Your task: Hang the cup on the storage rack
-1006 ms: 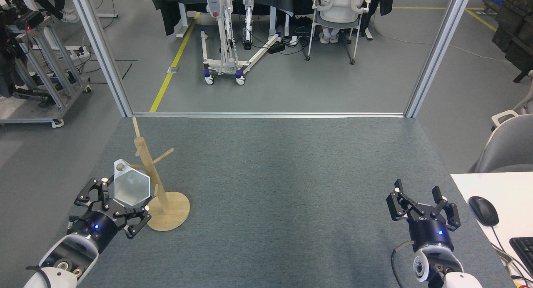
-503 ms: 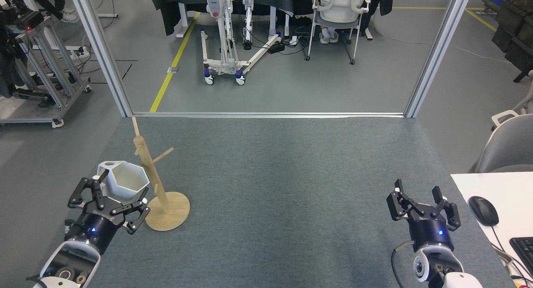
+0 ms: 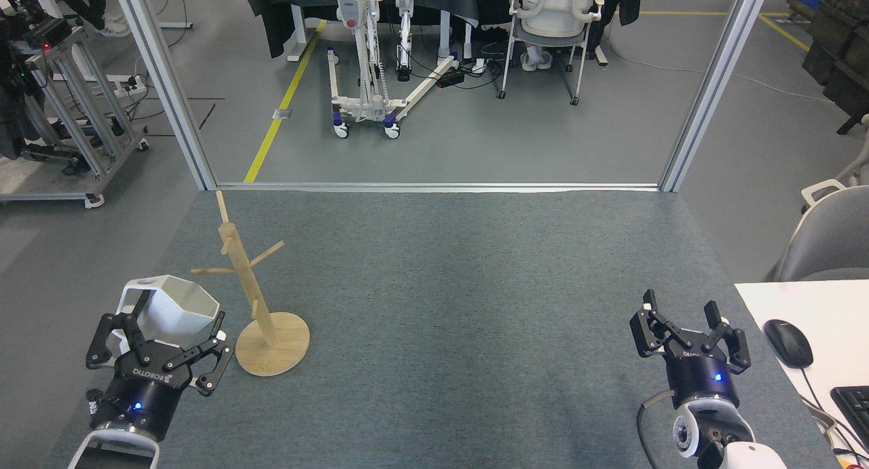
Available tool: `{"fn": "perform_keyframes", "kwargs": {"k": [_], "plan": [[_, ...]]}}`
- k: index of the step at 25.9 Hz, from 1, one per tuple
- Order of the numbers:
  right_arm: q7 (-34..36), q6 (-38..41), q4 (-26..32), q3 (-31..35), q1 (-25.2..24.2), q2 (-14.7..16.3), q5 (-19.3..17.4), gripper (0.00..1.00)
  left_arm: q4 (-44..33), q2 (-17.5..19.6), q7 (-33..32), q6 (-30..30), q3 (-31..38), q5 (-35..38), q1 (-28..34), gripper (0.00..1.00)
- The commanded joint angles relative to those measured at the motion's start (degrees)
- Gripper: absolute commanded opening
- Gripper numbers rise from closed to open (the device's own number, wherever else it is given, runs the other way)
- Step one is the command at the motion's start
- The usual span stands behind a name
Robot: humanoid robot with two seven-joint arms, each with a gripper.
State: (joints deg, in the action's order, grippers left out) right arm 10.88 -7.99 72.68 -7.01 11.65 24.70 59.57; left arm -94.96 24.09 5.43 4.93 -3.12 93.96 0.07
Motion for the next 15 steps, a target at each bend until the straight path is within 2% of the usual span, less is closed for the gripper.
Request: {"fn": "perform_keyframes", "kwargs": {"k": [1, 10, 12, 15], "plan": [[0.02, -0.01, 0.0, -0.02, 0.04, 0.09, -0.07, 0.99, 0.13, 0.08, 0.11, 0.08, 0.05, -0.01, 0.1, 0.99], [0.11, 0.08, 1.67, 0.16, 0.4, 0.52, -0.68, 0.99, -0.22, 0.17, 0.2, 0.08, 0.14, -0.01, 0.19, 0.99], [0.11, -0.27, 4.05, -0.11, 0.48, 1.4, -0.86, 0.99, -0.22, 0.08, 0.2, -0.01, 0.14, -0.01, 0.1, 0.99], [0.37, -0.53, 6.51, 0.07, 0.13, 5.89, -0.86, 0.99, -0.31, 0.08, 0.2, 0.08, 0.14, -0.01, 0.19, 0.99]]}}
